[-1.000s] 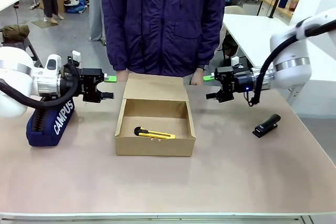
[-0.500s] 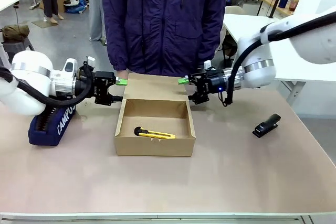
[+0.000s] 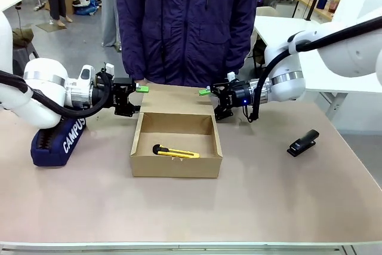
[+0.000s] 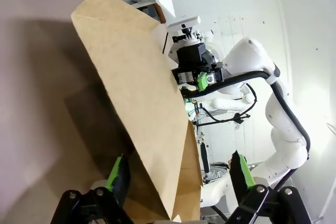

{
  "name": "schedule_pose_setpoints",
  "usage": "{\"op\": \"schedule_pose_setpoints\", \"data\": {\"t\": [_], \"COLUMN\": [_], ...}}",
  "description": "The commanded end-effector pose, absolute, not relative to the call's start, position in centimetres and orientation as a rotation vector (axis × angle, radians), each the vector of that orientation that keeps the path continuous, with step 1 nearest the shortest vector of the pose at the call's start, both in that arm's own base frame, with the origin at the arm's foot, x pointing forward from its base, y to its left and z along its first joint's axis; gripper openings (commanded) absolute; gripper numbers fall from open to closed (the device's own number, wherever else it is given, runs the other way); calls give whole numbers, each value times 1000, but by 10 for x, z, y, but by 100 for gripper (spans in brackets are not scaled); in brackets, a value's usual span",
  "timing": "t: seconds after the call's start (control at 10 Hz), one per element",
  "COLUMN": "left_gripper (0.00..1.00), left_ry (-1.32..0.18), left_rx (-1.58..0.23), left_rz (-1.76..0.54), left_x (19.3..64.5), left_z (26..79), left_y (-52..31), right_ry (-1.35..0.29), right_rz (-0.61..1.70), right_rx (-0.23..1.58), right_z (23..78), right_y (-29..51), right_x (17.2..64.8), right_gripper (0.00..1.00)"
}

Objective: Pack the item into the box.
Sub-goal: Close the Mailer Box.

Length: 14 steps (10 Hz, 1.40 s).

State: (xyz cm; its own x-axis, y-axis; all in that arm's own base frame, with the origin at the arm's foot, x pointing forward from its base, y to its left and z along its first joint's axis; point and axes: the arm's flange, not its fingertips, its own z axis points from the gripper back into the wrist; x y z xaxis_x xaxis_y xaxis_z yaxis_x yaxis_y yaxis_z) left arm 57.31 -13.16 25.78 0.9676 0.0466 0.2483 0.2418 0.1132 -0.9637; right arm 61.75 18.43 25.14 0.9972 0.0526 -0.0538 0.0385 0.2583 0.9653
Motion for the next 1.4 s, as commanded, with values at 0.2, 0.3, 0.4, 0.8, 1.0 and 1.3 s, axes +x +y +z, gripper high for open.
{"op": "schedule_pose_setpoints", "data": {"t": [0.2, 0.3, 0.4, 0.8, 1.0, 1.3], "left_gripper": [81, 81, 62, 42, 42, 42], "left_ry": [-224, -218, -214, -204, -198, -191], "left_rx": [-1491, -1486, -1470, -1446, -1444, -1435], "left_rz": [-115, -120, -125, -156, -162, -169], "left_x": [577, 577, 578, 577, 577, 578], "left_z": [251, 251, 250, 247, 246, 245], "left_y": [-135, -136, -136, -137, -138, -140], "right_ry": [74, 76, 91, 85, 80, 73], "right_rz": [-8, -16, -16, -8, 0, 7], "right_rx": [1346, 1353, 1361, 1355, 1360, 1369], "right_z": [258, 258, 259, 259, 260, 260], "right_y": [185, 184, 184, 184, 185, 185], "right_x": [620, 619, 619, 617, 616, 615], "right_gripper": [84, 82, 66, 48, 48, 48]}}
